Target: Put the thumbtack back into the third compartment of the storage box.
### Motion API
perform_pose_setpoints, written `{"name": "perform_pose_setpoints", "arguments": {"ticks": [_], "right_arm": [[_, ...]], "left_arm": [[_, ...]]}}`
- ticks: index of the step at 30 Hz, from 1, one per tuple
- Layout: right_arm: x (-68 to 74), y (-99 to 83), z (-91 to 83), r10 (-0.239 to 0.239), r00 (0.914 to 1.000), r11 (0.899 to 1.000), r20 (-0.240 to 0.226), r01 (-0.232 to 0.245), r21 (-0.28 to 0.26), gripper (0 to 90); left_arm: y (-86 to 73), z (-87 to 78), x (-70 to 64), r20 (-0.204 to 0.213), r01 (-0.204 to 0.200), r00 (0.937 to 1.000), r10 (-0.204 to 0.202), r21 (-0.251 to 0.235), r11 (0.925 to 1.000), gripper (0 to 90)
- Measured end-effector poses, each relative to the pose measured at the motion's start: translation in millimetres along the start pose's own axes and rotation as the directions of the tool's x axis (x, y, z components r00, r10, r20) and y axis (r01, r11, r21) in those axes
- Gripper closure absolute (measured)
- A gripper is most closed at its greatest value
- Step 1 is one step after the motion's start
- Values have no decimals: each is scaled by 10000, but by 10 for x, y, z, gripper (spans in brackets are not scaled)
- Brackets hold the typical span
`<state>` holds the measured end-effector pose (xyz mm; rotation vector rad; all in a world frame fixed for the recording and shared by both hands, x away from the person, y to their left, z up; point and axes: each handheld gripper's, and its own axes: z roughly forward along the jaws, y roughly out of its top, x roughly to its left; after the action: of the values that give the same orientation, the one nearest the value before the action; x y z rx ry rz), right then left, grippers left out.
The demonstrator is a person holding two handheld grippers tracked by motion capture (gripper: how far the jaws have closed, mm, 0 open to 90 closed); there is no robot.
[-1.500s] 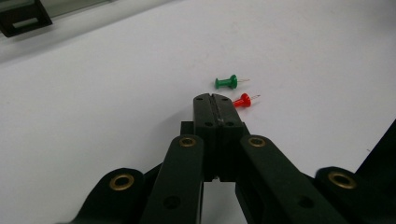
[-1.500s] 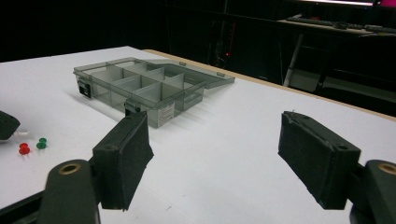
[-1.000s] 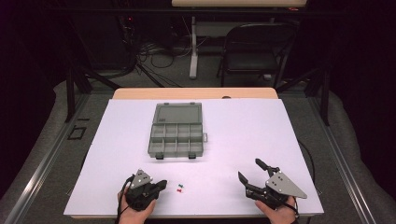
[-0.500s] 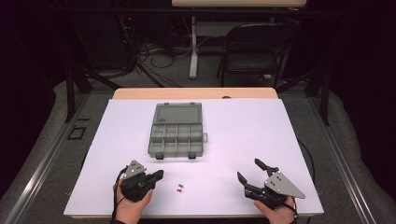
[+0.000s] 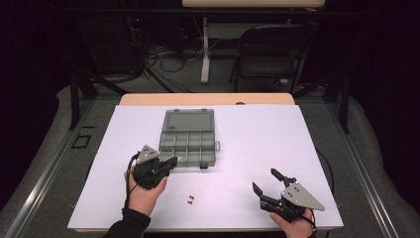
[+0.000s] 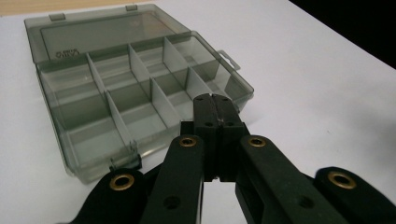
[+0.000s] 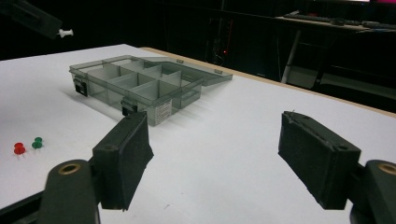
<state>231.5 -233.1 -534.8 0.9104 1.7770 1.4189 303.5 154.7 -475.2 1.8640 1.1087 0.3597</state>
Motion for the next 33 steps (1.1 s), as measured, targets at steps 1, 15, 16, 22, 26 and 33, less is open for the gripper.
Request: {"name": "perform_pose_setpoints", "arguments": {"ticks": [1,15,16,22,26,33], "right_arm": [[-1,0,0,-2,10000,10000,-2,2,6,242],[-8,-1,-3,39,10000,10000,-20,-39,20,242],[-9,-2,-1,36,10000,10000,-21,-35,36,242],[-6,-5,3,56,10000,10000,-53,-55,80,241],[-7,-5,4,66,10000,9999,-60,-65,83,240],[-16,-8,2,78,10000,9999,-43,-78,71,240]], "left_arm": [[31,16,1,8,-9,10000,9,18,10000,900],[370,265,-10,-145,-318,9994,322,271,9991,900],[402,280,-6,-142,-335,9993,339,320,9989,900],[567,421,40,-73,-65,9999,70,663,9978,900],[643,540,89,-197,96,9998,-78,923,9957,900],[721,707,184,-388,426,9985,-384,1133,9927,900]]}}
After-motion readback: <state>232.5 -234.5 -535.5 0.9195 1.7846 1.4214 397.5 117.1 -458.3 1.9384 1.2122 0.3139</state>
